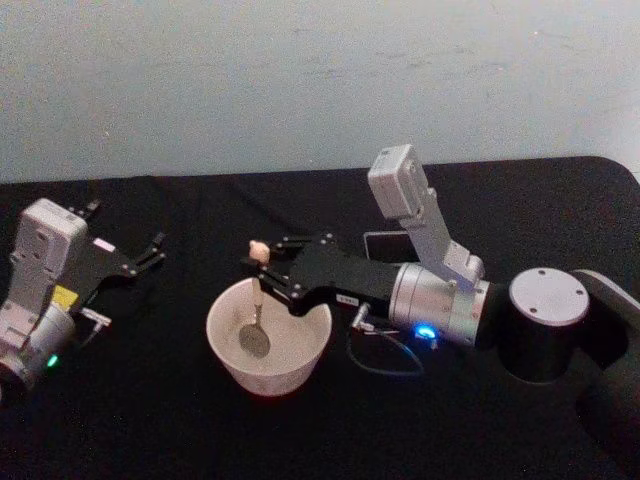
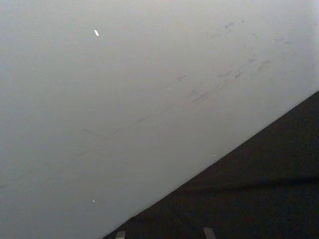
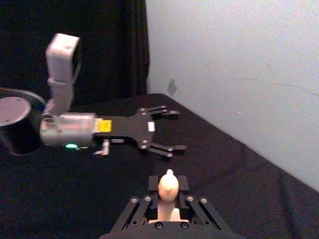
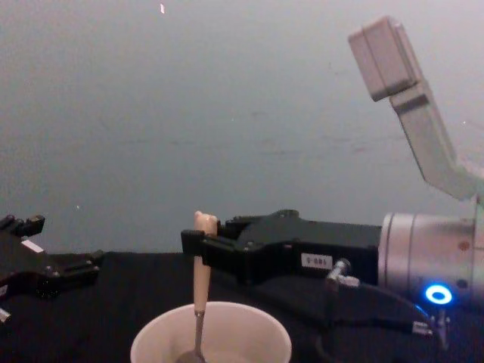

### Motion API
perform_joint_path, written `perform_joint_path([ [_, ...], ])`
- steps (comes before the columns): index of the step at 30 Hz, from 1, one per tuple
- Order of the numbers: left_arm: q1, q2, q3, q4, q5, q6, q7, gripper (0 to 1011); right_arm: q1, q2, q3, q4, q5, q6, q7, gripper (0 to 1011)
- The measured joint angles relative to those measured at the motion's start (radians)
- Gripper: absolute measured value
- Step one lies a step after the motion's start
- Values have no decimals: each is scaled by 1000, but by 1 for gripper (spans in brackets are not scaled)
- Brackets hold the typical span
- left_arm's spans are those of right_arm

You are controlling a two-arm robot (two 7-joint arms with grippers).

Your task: Pick up the stirring spoon with one hand, stir inside the cup, then place it back in its original position.

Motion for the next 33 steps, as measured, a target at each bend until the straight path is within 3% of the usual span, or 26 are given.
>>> perform_joint_path([
  [8,0,0,0,0,0,0,0,1001,32,-21,16,61,-27,-8,-26,221],
  [15,0,0,0,0,0,0,0,1001,29,-9,30,67,-39,-7,-31,221],
  [26,0,0,0,0,0,0,0,1002,-32,54,59,-20,-19,8,-3,221],
  [33,0,0,0,0,0,0,0,1002,-60,76,61,-69,3,17,10,221],
])
